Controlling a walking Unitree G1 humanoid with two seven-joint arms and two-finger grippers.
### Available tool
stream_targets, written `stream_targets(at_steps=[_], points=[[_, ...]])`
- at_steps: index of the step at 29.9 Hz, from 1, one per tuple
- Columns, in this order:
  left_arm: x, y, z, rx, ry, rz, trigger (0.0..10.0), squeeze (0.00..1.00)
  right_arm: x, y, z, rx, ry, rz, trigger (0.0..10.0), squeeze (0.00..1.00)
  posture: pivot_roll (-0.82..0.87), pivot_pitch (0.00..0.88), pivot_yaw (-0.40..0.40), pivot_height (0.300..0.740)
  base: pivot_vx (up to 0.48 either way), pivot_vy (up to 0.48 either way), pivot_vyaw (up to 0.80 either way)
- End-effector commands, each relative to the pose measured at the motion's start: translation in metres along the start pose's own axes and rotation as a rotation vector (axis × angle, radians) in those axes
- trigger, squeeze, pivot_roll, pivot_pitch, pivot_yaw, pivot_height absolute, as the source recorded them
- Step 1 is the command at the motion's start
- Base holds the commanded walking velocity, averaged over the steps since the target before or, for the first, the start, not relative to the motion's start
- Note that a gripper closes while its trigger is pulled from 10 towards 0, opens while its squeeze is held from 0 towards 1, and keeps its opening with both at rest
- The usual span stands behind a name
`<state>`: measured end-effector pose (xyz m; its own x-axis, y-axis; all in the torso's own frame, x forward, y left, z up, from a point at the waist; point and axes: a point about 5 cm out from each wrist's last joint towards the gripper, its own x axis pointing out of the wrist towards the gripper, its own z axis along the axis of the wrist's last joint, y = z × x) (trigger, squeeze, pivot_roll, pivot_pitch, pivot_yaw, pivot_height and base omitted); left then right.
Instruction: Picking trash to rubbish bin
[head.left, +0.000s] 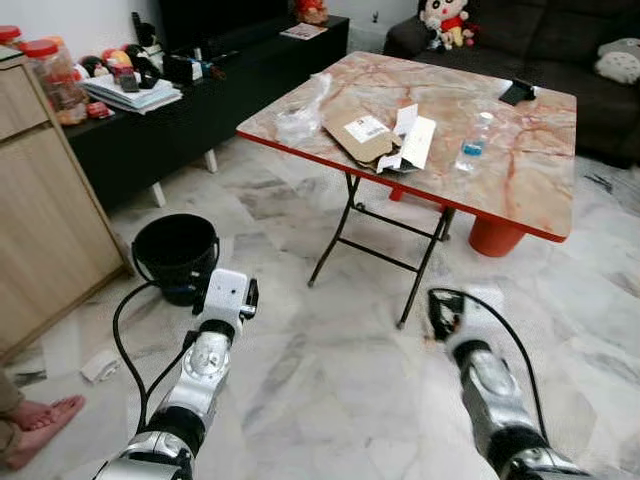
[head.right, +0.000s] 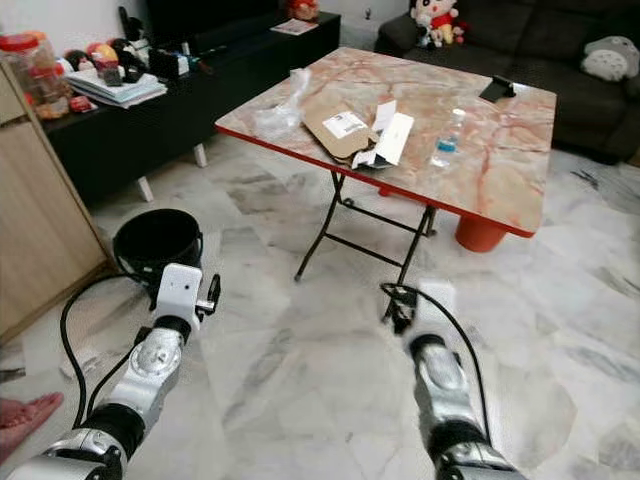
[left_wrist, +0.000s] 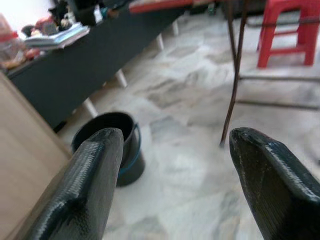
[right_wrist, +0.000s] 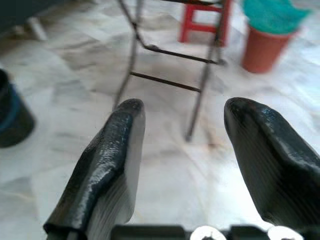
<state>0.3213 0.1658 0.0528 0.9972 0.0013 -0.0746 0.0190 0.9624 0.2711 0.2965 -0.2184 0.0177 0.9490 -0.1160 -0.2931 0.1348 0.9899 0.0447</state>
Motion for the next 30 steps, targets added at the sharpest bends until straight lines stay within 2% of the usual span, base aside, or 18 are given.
stream_targets(at_steps=[1,10,14,22,30], points=[[-0.002,0.001,-0.004,0.01,0.006,-0.014,10.0,0.0,0.0,-0.006,0.004,0.017,-0.025,-0.025,10.0,0.0,0.19,0.0,-0.039,0.74,0.0,0.0,0.0],[-0.007,0.003,-0.015,0.017,0.051,-0.004,10.0,0.0,0.0,0.001,0.0,0.036,-0.018,-0.011,10.0,0.0,0.19,0.0,-0.039,0.74,0.0,0.0,0.0],[-0.014,0.002,-0.025,0.017,0.089,0.004,10.0,0.0,0.0,0.005,-0.002,0.047,-0.009,0.0,10.0,0.0,0.19,0.0,-0.039,0.74,0.286,0.0,-0.17],[-0.012,0.003,-0.022,0.01,0.076,0.013,10.0,0.0,0.001,0.008,0.0,0.048,-0.015,0.013,10.0,0.0,0.19,0.0,-0.043,0.74,0.338,0.0,-0.8],[-0.01,0.004,-0.019,0.007,0.061,0.015,10.0,0.0,0.002,0.012,0.003,0.046,-0.03,0.029,10.0,0.0,0.19,0.0,-0.045,0.74,0.35,0.0,0.0]])
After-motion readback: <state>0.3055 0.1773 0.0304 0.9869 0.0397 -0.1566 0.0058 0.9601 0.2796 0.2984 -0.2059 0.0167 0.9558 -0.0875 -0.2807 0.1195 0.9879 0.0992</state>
